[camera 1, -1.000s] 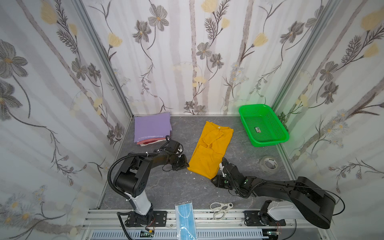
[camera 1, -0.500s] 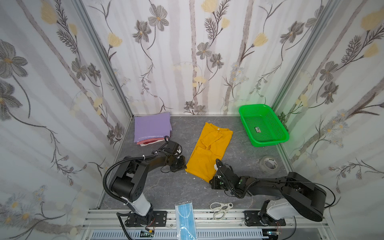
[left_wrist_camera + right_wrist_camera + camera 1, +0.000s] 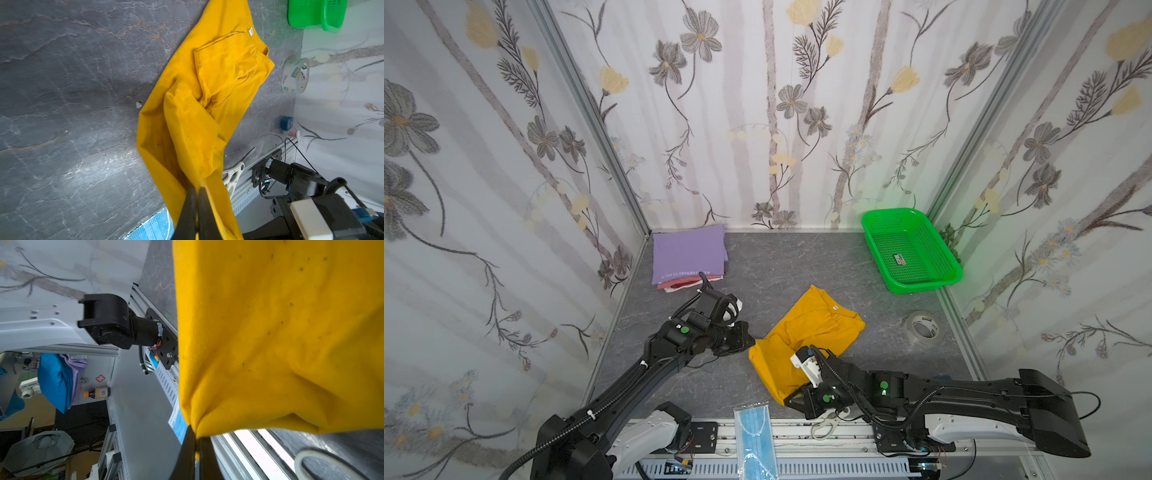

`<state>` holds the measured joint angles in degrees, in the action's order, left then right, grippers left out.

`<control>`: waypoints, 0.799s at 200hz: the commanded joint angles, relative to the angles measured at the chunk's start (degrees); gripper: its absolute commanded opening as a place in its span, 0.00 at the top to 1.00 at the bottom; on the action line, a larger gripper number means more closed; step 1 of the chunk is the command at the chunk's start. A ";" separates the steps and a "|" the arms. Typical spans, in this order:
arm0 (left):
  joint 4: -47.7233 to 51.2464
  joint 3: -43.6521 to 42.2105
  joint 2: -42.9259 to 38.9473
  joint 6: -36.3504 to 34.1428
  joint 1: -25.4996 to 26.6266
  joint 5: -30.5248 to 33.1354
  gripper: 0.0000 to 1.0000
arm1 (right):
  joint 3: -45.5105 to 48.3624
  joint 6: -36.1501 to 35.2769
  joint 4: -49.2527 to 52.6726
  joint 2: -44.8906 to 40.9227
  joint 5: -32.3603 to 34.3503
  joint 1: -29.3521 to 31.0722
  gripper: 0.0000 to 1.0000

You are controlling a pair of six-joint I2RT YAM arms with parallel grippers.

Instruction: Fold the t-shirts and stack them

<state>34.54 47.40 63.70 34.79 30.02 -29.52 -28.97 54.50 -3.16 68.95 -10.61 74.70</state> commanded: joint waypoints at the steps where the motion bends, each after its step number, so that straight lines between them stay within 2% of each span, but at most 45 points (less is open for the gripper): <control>1: -3.11 4.81 4.37 -0.13 0.17 -3.65 1.00 | 0.46 1.41 0.80 -3.94 -0.31 -2.40 1.00; 43: -7.00 20.00 19.46 -1.65 0.97 -8.76 1.00 | 6.97 3.38 0.08 -14.75 -1.33 -13.51 1.00; 79: -6.71 33.30 32.05 -2.09 2.76 -10.07 1.00 | 9.49 2.13 2.93 -19.90 -2.83 -27.89 1.00; 133: -2.50 53.08 52.19 -3.26 4.48 -11.88 1.00 | 10.47 -1.76 2.87 -18.66 -6.78 -46.07 1.00; 160: -1.44 59.11 59.03 -2.97 5.09 -12.70 1.00 | 11.60 -2.28 3.14 -17.27 -8.52 -50.15 1.00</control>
<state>31.16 102.65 118.74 32.29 34.79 -40.53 -18.09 53.67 -0.34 50.92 -16.51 26.89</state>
